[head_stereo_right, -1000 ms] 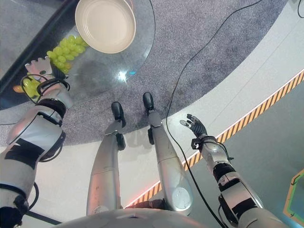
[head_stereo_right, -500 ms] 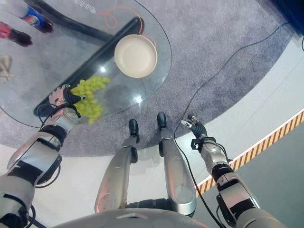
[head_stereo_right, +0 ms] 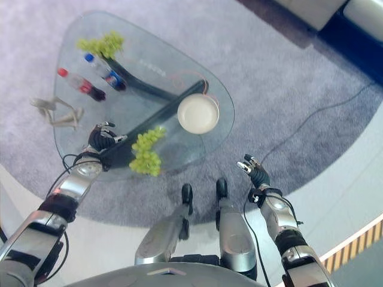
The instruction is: Pick up fruits into the plate
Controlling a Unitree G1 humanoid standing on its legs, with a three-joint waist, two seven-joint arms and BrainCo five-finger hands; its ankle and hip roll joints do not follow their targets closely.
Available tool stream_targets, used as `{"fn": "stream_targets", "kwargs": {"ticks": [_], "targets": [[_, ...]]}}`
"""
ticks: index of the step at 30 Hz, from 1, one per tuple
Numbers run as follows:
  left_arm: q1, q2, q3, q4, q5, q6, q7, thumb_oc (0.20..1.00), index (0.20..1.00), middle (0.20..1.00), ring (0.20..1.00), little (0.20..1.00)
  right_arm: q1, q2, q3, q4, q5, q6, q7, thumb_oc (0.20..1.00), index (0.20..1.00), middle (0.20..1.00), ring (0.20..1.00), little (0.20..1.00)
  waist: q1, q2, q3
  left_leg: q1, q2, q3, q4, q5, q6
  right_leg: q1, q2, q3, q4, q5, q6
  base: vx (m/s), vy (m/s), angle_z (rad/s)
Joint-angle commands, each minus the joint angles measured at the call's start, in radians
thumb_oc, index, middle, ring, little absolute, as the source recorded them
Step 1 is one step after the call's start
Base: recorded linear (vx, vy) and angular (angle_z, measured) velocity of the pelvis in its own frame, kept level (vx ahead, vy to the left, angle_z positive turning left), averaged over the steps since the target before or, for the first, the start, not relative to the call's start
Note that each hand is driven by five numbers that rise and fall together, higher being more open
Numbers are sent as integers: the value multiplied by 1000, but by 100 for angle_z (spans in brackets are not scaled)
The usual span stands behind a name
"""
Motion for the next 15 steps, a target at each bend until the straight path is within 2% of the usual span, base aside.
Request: {"fn": "stream_targets", "kwargs": {"ticks": [1, 3, 4, 5, 6, 9, 15], "targets": [[34, 2, 31, -3, 46, -12, -35, 200, 200, 200, 200, 200, 95, 9, -26, -77, -29, 4, 5, 1000, 1000, 1000, 1000, 1000, 7, -28, -152, 8, -39, 22, 112, -176, 16, 8, -51, 3, 110, -124, 63, 178, -30, 13], [47, -4, 34, -3, 52, -13, -42, 200, 200, 200, 200, 200, 106, 13, -28, -79, -35, 9, 0, 1000, 1000, 1000, 1000, 1000, 8, -28, -167, 24, -38, 24, 110, -180, 17, 26, -52, 2, 104, -125, 64, 147, -29, 9], [63, -8, 38, -4, 59, -13, -53, 489, 489, 489, 489, 489, 118, 17, -34, -80, -40, 18, -1, 1000, 1000, 1000, 1000, 1000, 9, -28, -183, 43, -37, 27, 105, -185, 19, 47, -54, -1, 97, -127, 64, 189, -38, 6], [75, -10, 45, -5, 62, -12, -62, 840, 840, 840, 840, 840, 126, 19, -40, -78, -43, 24, 1, 1000, 1000, 1000, 1000, 1000, 10, -28, -191, 57, -37, 27, 101, -188, 20, 62, -54, -2, 90, -127, 65, 152, -28, 5], [81, -11, 48, -4, 65, -13, -67, 1000, 1000, 1000, 1000, 1000, 129, 20, -42, -77, -44, 26, 2, 1000, 1000, 1000, 1000, 1000, 9, -27, -193, 62, -36, 28, 99, -188, 20, 67, -54, -2, 88, -127, 65, 146, -19, 3], [120, -12, 52, 5, 144, -1, -54, 1000, 1000, 1000, 1000, 1000, 164, 24, -55, -68, -66, 67, 1, 1000, 1000, 1000, 1000, 1000, 0, -25, -207, 103, -32, 39, 86, -195, 23, 105, -54, 1, 74, -127, 66, 170, -19, 0], [153, -21, 64, 36, 150, 23, -40, 1000, 1000, 1000, 1000, 1000, 195, 6, -66, -31, -92, 90, 24, 1000, 1000, 1000, 1000, 1000, -10, -21, -187, 106, -25, 58, 103, -201, 27, 108, -52, 3, 78, -129, 60, 73, -9, -4]]}}
